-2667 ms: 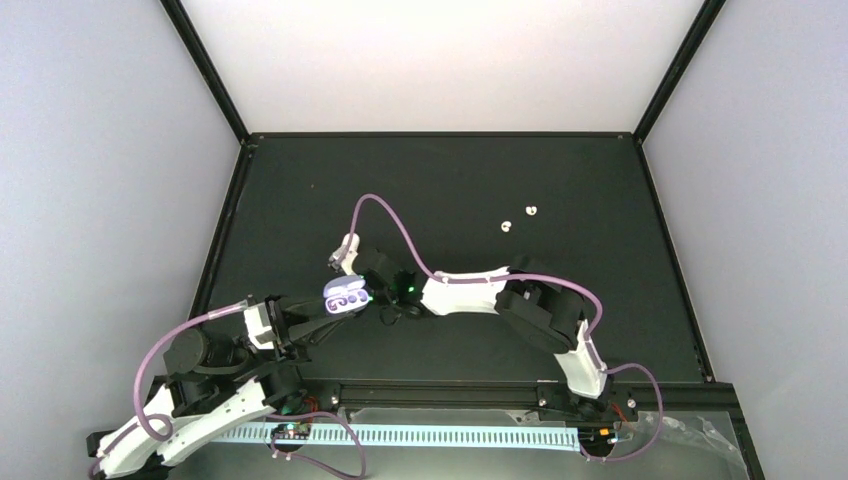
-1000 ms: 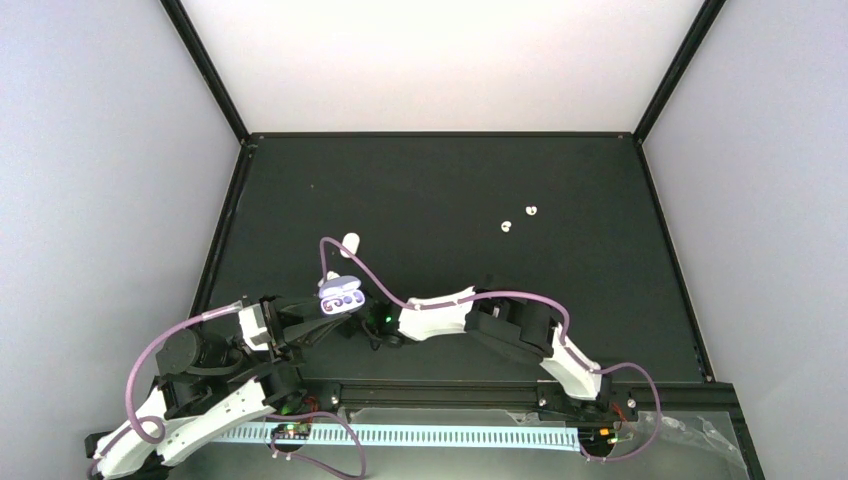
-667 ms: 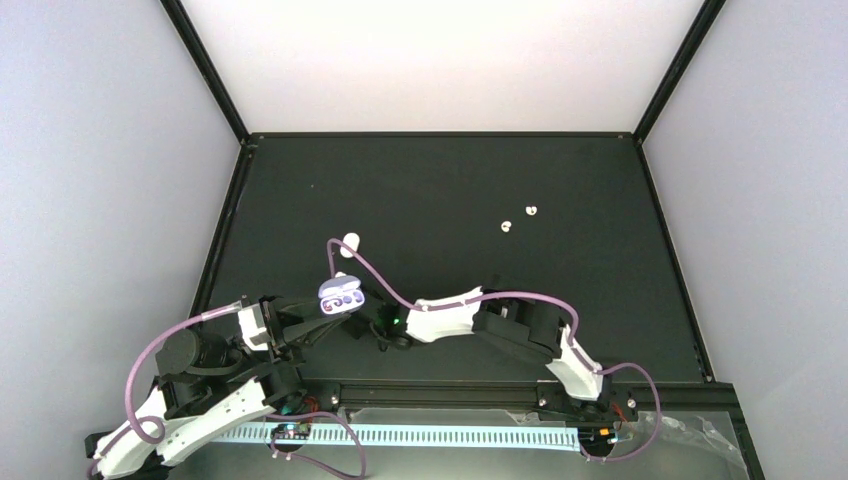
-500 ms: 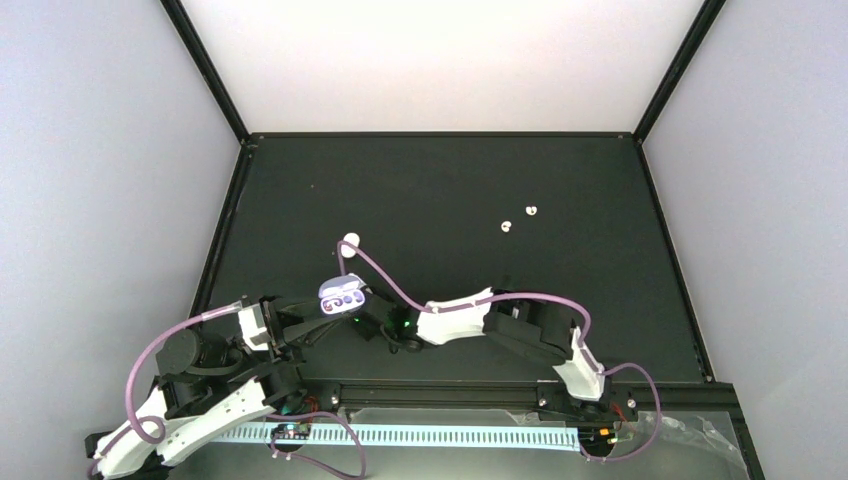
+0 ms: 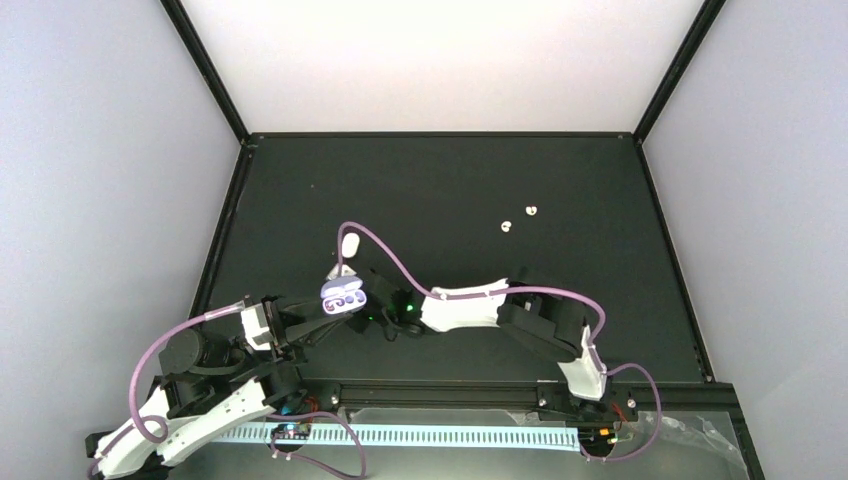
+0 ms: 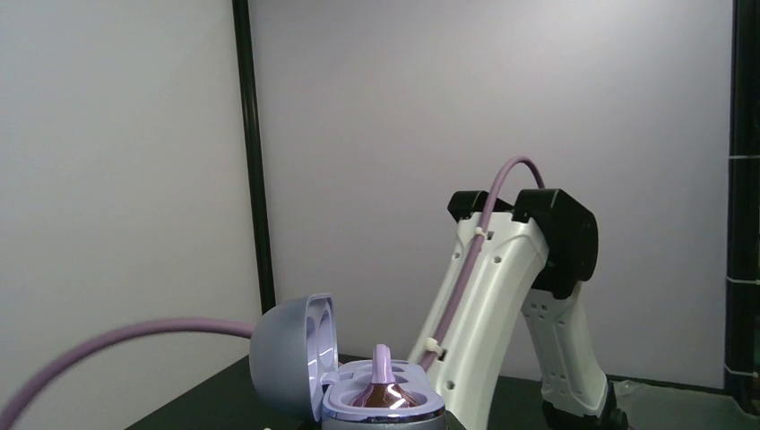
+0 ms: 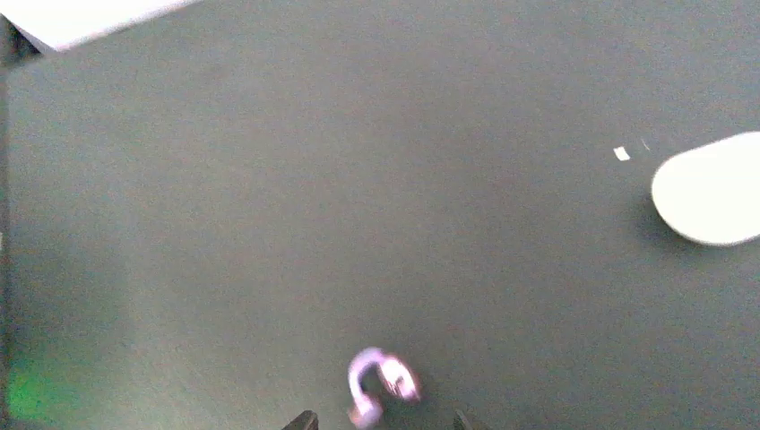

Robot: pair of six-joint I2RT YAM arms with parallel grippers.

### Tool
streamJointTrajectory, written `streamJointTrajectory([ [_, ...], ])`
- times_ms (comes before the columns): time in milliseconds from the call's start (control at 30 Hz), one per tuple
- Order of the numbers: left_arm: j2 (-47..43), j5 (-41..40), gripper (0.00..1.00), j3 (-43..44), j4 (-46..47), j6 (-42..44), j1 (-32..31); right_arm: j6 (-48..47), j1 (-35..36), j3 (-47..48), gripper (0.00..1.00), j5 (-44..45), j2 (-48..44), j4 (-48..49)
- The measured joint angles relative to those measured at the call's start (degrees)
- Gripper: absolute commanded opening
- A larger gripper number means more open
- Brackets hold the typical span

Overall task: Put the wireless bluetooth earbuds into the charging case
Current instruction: Pick up the earbud from the center of the board.

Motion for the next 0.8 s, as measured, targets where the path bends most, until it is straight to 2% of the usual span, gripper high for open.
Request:
streamJointTrajectory([
  [167,0.00,-0.02,0.02,0.00,-0.09,0.00,0.00,-1.29,-1.03,10.21,0.35,-6.47,5.22,-1.27],
  [333,0.00,-0.02,0.02,0.00,-0.24,0.00,0.00,-1.55,-1.81,17.35,0.33,-9.09,10.43,-5.51],
  [567,0.00,-0.04,0.01,0.00,-0.76,0.02,0.00,-1.55,-2.51,19.17,0.32,-9.20,13.11,-10.23],
  [800,0.00,-0.07,0.02,0.02,-0.85,0.04,0.00,-1.49,-2.97,19.80,0.26,-9.03,13.22,-12.09],
])
